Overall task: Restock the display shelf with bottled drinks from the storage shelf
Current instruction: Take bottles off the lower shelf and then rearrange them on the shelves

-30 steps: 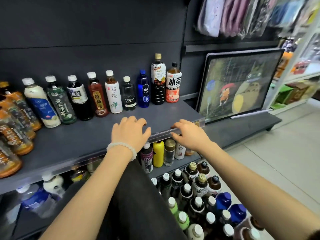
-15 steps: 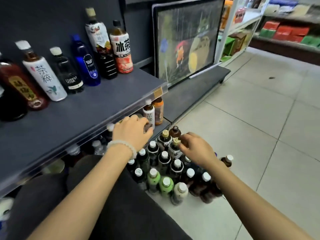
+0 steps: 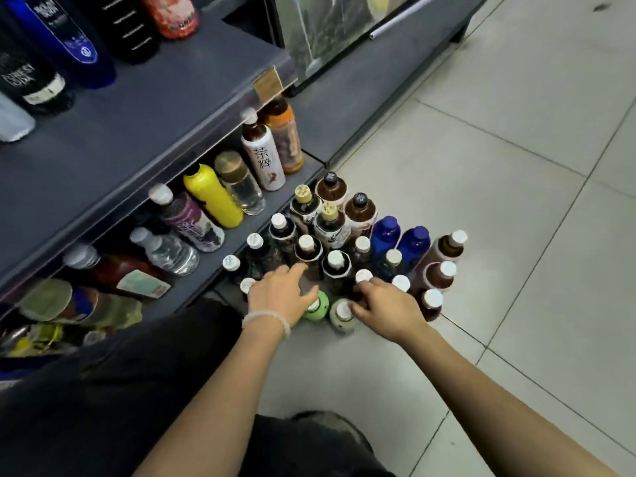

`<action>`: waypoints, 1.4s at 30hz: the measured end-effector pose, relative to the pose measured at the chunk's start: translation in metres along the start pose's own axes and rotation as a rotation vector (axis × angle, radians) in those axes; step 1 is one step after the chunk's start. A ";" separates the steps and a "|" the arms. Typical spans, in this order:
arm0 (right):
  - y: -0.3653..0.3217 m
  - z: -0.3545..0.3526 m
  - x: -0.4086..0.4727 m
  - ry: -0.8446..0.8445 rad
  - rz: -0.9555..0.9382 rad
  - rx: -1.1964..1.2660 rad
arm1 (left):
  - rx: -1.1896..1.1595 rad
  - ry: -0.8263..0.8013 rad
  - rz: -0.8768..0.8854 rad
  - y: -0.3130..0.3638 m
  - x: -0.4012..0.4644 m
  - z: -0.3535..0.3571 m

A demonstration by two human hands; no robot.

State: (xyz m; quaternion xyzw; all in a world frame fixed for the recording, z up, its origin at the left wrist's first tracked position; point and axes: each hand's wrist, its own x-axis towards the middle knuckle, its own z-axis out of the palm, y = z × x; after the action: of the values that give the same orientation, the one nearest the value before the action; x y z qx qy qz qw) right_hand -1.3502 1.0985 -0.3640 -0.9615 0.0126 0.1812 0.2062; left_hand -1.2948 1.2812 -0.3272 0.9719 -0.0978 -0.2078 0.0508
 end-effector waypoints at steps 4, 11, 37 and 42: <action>-0.007 0.020 0.006 -0.068 0.011 -0.054 | -0.008 -0.097 -0.019 -0.008 0.002 0.033; -0.017 0.035 0.015 -0.062 0.005 -0.101 | 0.013 -0.166 -0.001 0.000 0.025 0.047; -0.132 -0.137 -0.041 0.396 -0.347 0.143 | -0.107 0.454 -0.096 -0.030 -0.109 -0.155; -0.191 -0.188 -0.037 0.450 -0.454 0.227 | -0.191 0.612 -0.157 -0.063 -0.151 -0.231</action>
State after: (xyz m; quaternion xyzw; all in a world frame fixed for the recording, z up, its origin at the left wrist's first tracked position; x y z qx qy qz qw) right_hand -1.3014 1.1963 -0.1167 -0.9266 -0.1367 -0.0887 0.3389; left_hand -1.3240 1.3877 -0.0668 0.9847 0.0169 0.0826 0.1525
